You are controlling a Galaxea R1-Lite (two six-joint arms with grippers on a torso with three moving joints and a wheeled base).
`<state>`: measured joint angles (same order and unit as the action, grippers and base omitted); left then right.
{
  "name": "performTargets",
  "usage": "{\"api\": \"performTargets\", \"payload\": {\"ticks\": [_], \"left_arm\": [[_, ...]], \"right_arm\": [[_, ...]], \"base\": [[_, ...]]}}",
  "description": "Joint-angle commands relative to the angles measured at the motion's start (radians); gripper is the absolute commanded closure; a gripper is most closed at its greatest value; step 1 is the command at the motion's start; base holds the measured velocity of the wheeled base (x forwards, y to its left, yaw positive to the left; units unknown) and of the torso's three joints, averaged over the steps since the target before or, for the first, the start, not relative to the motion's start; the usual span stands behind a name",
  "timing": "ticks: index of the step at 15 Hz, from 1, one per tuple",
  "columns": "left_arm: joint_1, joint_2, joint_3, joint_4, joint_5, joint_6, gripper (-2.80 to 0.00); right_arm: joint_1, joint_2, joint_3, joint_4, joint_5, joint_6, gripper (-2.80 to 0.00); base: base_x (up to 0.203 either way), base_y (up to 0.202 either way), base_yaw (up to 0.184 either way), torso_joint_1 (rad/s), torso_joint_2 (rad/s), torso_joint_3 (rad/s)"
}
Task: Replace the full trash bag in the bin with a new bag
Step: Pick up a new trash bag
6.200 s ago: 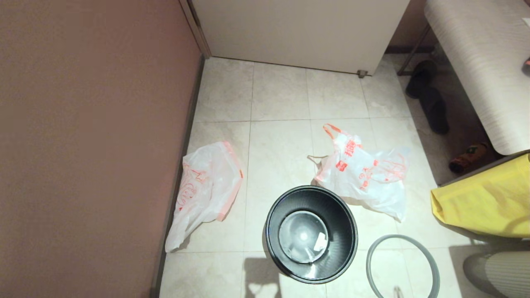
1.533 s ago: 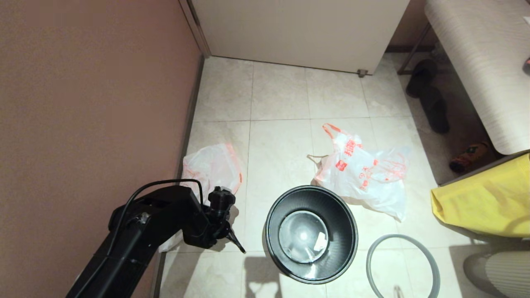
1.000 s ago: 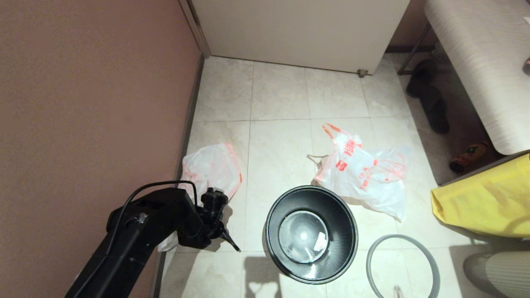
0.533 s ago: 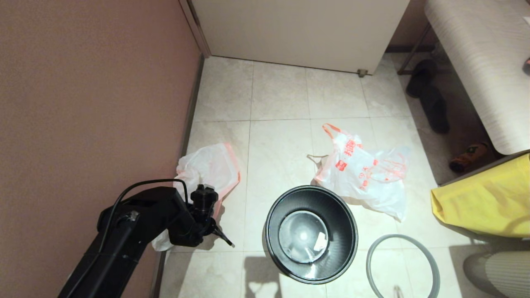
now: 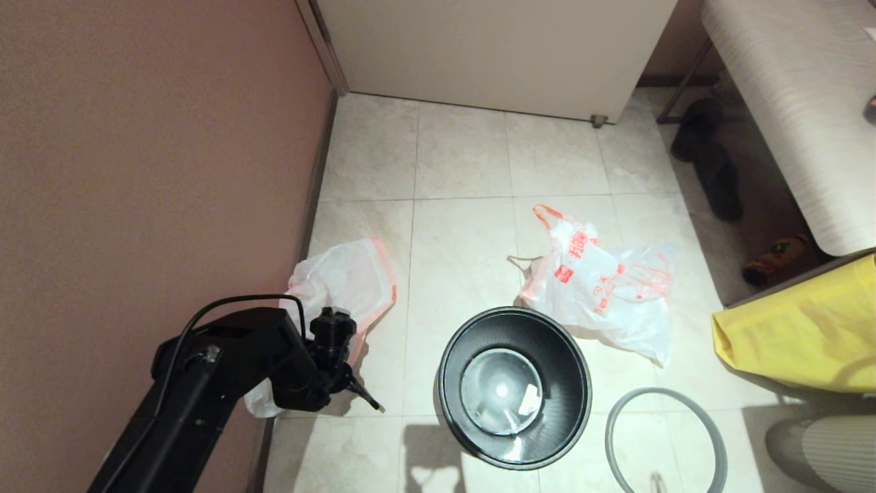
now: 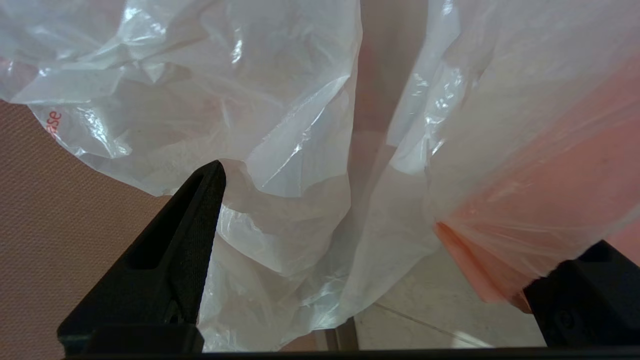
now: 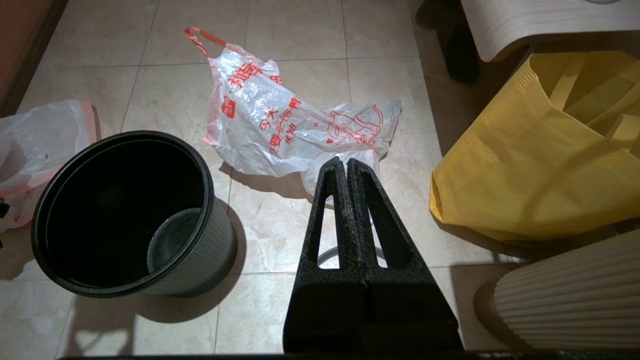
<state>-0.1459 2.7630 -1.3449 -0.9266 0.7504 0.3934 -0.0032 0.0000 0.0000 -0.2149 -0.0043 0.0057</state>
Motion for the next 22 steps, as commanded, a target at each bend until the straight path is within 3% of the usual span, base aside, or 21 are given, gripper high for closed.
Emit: {"api": "performTargets", "payload": {"ticks": [1, 2, 3, 8, 13, 18, 22], "left_arm": [[-0.003, -0.009, 0.004, -0.006, 0.004, 0.002, -2.80], [-0.004, -0.009, 0.006, -0.005, 0.004, 0.002, -2.26], [-0.009, -0.009, 0.006, -0.005, 0.004, 0.002, 0.00], [-0.045, -0.005, 0.007, -0.005, 0.006, -0.002, 0.00], [-0.052, -0.045, 0.090, -0.046, 0.011, -0.004, 0.00], [-0.064, -0.326, 0.286, -0.062, -0.009, -0.020, 0.00], [-0.124, -0.618, 0.443, -0.058, -0.026, -0.043, 0.00]], "right_arm": [[0.000, 0.002, 0.000, -0.001, 0.000, 0.000, 0.00], [0.000, 0.002, 0.000, -0.001, 0.000, 0.000, 0.00], [0.000, 0.002, 0.000, -0.001, 0.000, 0.000, 0.00], [0.000, 0.002, 0.000, -0.001, 0.000, 0.000, 0.00], [0.000, 0.002, 0.000, -0.001, 0.000, 0.000, 0.00], [0.000, 0.002, 0.000, -0.001, 0.000, 0.000, 0.00], [0.000, 0.002, 0.000, -0.001, 0.000, 0.000, 0.00]], "base": [[0.000, 0.000, 0.000, 0.000, 0.00, 0.000], [0.000, 0.000, 0.000, 0.000, 0.00, 0.000], [0.000, 0.000, 0.000, 0.000, 0.00, 0.000], [0.000, 0.000, 0.000, 0.000, 0.00, 0.000], [0.000, 0.000, 0.000, 0.000, 0.00, 0.000], [0.000, 0.000, 0.000, 0.000, 0.00, 0.000], [0.000, 0.000, 0.000, 0.000, 0.00, 0.000]]}}
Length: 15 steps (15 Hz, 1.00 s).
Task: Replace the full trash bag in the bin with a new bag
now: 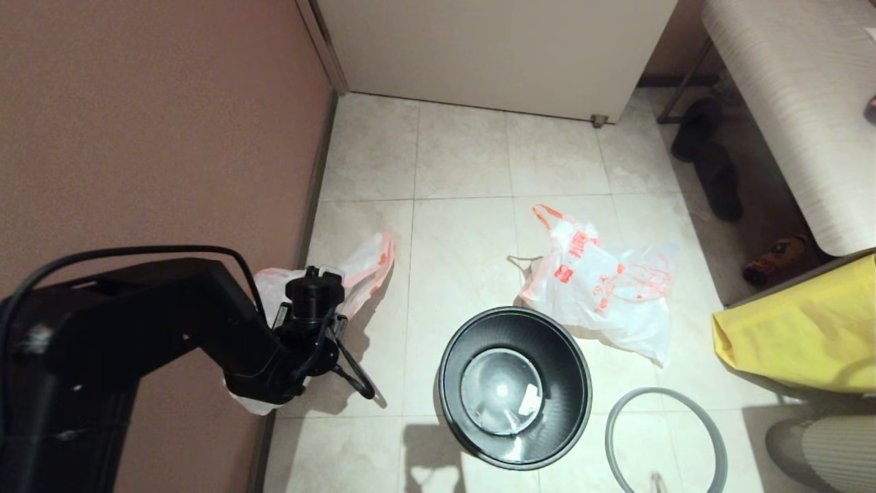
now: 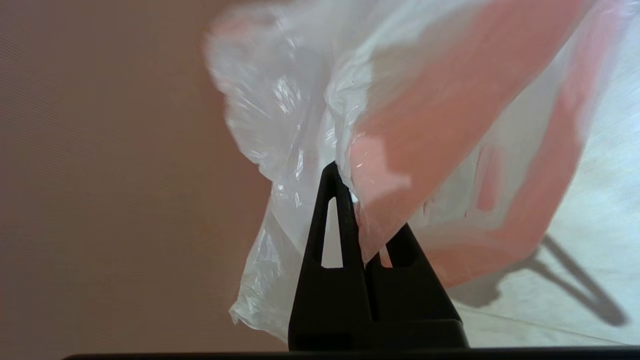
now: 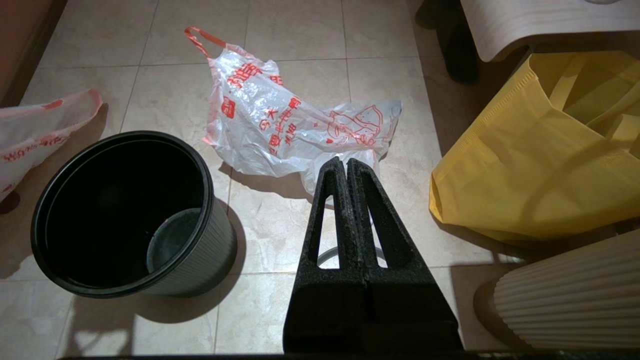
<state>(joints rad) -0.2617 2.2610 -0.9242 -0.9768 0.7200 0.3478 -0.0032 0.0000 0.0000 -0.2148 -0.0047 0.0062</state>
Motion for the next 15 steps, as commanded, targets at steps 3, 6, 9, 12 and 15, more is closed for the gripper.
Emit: {"api": "performTargets", "payload": {"ticks": [3, 6, 9, 12, 15], "left_arm": [[-0.119, -0.348, 0.082, 0.059, 0.002, -0.009, 0.00], [-0.326, -0.554, 0.041, 0.327, 0.002, -0.085, 0.00], [-0.457, -0.676, -0.145, 0.714, 0.008, -0.283, 0.00], [-0.533, -0.827, -0.236, 0.968, -0.004, -0.466, 0.00], [-0.586, -0.978, -0.328, 1.137, -0.102, -0.613, 0.00]], "right_arm": [[0.000, 0.002, 0.000, -0.001, 0.000, 0.000, 0.00], [0.000, 0.002, 0.000, -0.001, 0.000, 0.000, 0.00], [0.000, 0.002, 0.000, -0.001, 0.000, 0.000, 0.00], [0.000, 0.002, 0.000, -0.001, 0.000, 0.000, 0.00], [0.000, 0.002, 0.000, -0.001, 0.000, 0.000, 0.00]], "base": [[0.000, 0.000, 0.000, 0.000, 0.00, 0.000], [0.000, 0.000, 0.000, 0.000, 0.00, 0.000], [0.000, 0.000, 0.000, 0.000, 0.00, 0.000], [0.000, 0.000, 0.000, 0.000, 0.00, 0.000], [0.000, 0.000, 0.000, 0.000, 0.00, 0.000]]}}
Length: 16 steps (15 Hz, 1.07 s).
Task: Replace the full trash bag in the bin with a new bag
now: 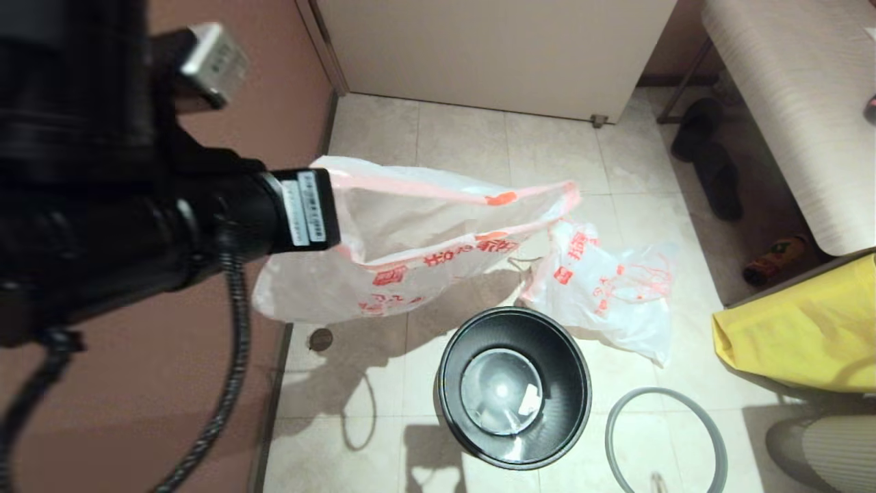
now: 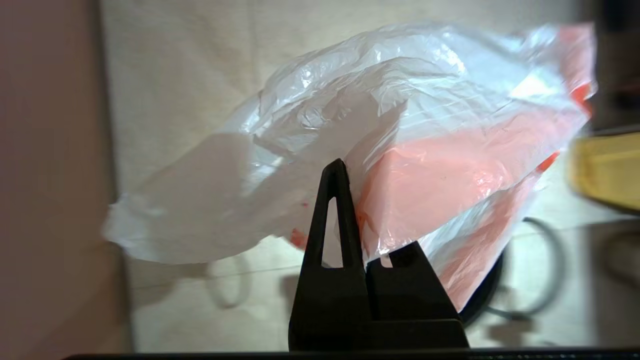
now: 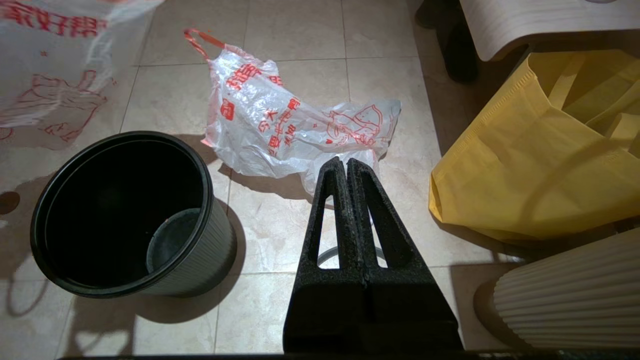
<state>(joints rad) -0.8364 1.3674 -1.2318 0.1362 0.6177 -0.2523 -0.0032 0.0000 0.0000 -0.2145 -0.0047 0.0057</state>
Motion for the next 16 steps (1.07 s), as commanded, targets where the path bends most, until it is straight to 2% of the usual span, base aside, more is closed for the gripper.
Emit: {"api": "performTargets", "payload": {"ticks": [1, 2, 4, 6, 8, 10, 13, 16], "left_arm": [[-0.033, -0.126, -0.052, 0.082, -0.029, -0.057, 0.00], [-0.054, -0.168, -0.077, 0.142, -0.074, -0.098, 0.00], [-0.071, -0.250, -0.115, 0.244, -0.217, -0.177, 0.00], [-0.089, -0.314, -0.159, 0.318, -0.384, -0.217, 0.00], [-0.132, -0.323, -0.174, 0.357, -0.491, -0.243, 0.00], [-0.158, -0.288, -0.176, 0.353, -0.528, -0.240, 0.00], [-0.187, -0.184, -0.179, 0.297, -0.535, -0.226, 0.00], [-0.250, -0.063, -0.199, 0.218, -0.534, -0.221, 0.00]], "right_arm": [[0.000, 0.002, 0.000, -0.002, 0.000, 0.000, 0.00], [0.000, 0.002, 0.000, -0.002, 0.000, 0.000, 0.00], [0.000, 0.002, 0.000, -0.002, 0.000, 0.000, 0.00], [0.000, 0.002, 0.000, -0.002, 0.000, 0.000, 0.00], [0.000, 0.002, 0.000, -0.002, 0.000, 0.000, 0.00], [0.000, 0.002, 0.000, -0.002, 0.000, 0.000, 0.00], [0.000, 0.002, 0.000, -0.002, 0.000, 0.000, 0.00], [0.000, 0.002, 0.000, -0.002, 0.000, 0.000, 0.00]], "base": [[0.000, 0.000, 0.000, 0.000, 0.00, 0.000], [0.000, 0.000, 0.000, 0.000, 0.00, 0.000], [0.000, 0.000, 0.000, 0.000, 0.00, 0.000], [0.000, 0.000, 0.000, 0.000, 0.00, 0.000], [0.000, 0.000, 0.000, 0.000, 0.00, 0.000], [0.000, 0.000, 0.000, 0.000, 0.00, 0.000], [0.000, 0.000, 0.000, 0.000, 0.00, 0.000], [0.000, 0.000, 0.000, -0.009, 0.00, 0.001]]}}
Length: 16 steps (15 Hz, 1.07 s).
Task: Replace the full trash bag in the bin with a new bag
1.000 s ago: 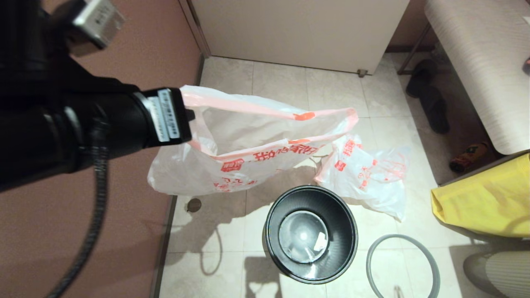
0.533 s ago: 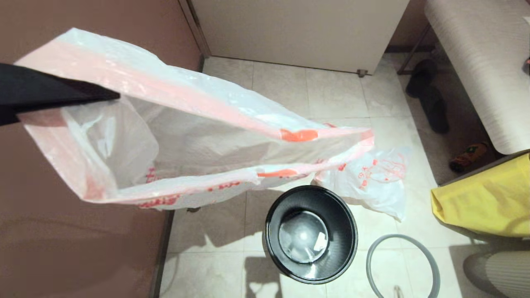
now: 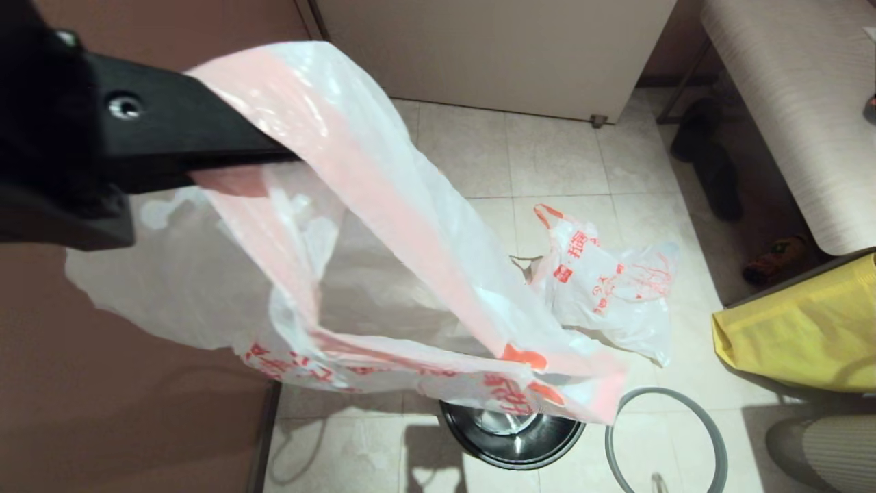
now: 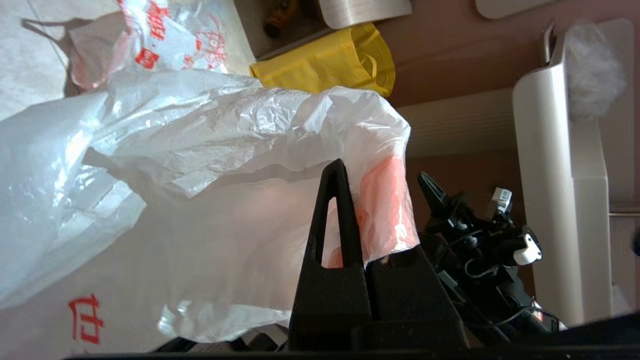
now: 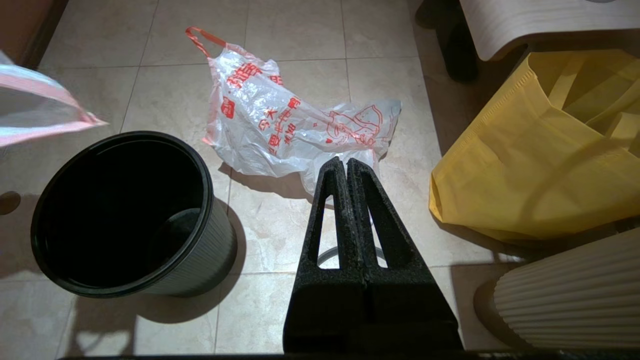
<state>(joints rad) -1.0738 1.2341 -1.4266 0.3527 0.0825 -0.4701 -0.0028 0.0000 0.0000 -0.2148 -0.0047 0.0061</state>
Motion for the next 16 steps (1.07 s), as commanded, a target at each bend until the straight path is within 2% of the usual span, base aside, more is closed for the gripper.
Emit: {"api": "performTargets", "payload": {"ticks": [1, 4, 7, 10, 13, 16], "left_arm": [[-0.036, 0.112, -0.028, -0.005, 0.001, -0.003, 0.00], [-0.100, 0.199, -0.158, 0.008, 0.003, -0.001, 0.00], [-0.150, 0.278, -0.297, 0.079, 0.001, -0.003, 0.00], [-0.188, 0.371, -0.389, 0.090, -0.001, -0.004, 0.00], [-0.233, 0.465, -0.410, -0.029, -0.024, 0.004, 0.00], [-0.240, 0.502, -0.410, -0.094, -0.110, -0.019, 0.00]], "right_arm": [[0.000, 0.002, 0.000, -0.002, 0.000, 0.000, 0.00], [0.000, 0.002, 0.000, -0.002, 0.000, 0.000, 0.00], [0.000, 0.002, 0.000, -0.002, 0.000, 0.000, 0.00], [0.000, 0.002, 0.000, -0.002, 0.000, 0.000, 0.00], [0.000, 0.002, 0.000, -0.002, 0.000, 0.000, 0.00], [0.000, 0.002, 0.000, -0.002, 0.000, 0.000, 0.00]], "base": [[0.000, 0.000, 0.000, 0.000, 0.00, 0.000], [0.000, 0.000, 0.000, 0.000, 0.00, 0.000], [0.000, 0.000, 0.000, 0.000, 0.00, 0.000], [0.000, 0.000, 0.000, 0.000, 0.00, 0.000], [0.000, 0.000, 0.000, 0.000, 0.00, 0.000], [0.000, 0.000, 0.000, 0.000, 0.00, 0.000]]}}
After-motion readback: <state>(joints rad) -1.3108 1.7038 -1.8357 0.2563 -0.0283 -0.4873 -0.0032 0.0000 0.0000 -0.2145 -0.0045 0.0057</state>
